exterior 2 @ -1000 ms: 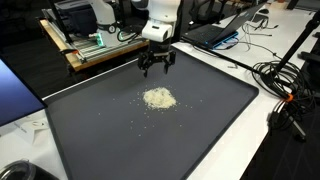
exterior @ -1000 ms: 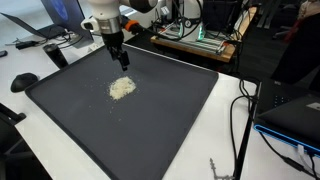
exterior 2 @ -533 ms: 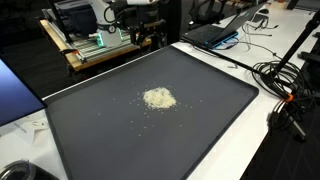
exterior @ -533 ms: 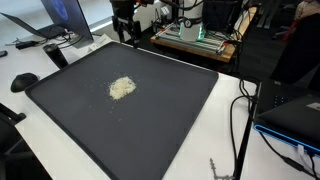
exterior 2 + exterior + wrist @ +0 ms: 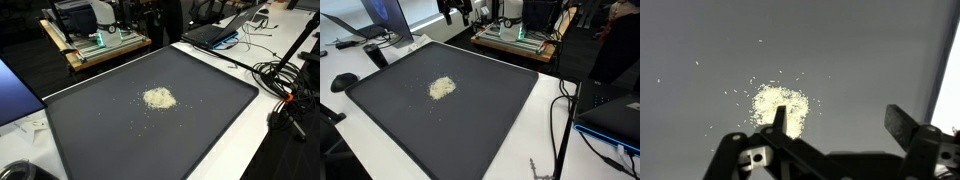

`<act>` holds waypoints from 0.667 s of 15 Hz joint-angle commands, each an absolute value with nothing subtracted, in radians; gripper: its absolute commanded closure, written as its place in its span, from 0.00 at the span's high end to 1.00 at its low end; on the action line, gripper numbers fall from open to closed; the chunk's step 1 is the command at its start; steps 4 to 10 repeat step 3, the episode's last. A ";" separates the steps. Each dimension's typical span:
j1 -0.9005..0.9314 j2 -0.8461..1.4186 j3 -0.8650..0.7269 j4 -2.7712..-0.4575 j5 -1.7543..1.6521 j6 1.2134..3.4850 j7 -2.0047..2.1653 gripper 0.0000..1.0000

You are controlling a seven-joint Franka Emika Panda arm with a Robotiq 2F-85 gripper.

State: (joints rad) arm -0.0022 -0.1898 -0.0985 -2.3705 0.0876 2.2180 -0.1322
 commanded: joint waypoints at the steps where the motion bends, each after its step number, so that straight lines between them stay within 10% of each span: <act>1: -0.014 -0.189 -0.087 -2.369 0.090 2.215 -0.136 1.00; 10: -0.014 -0.189 -0.087 -2.369 0.091 2.215 -0.139 1.00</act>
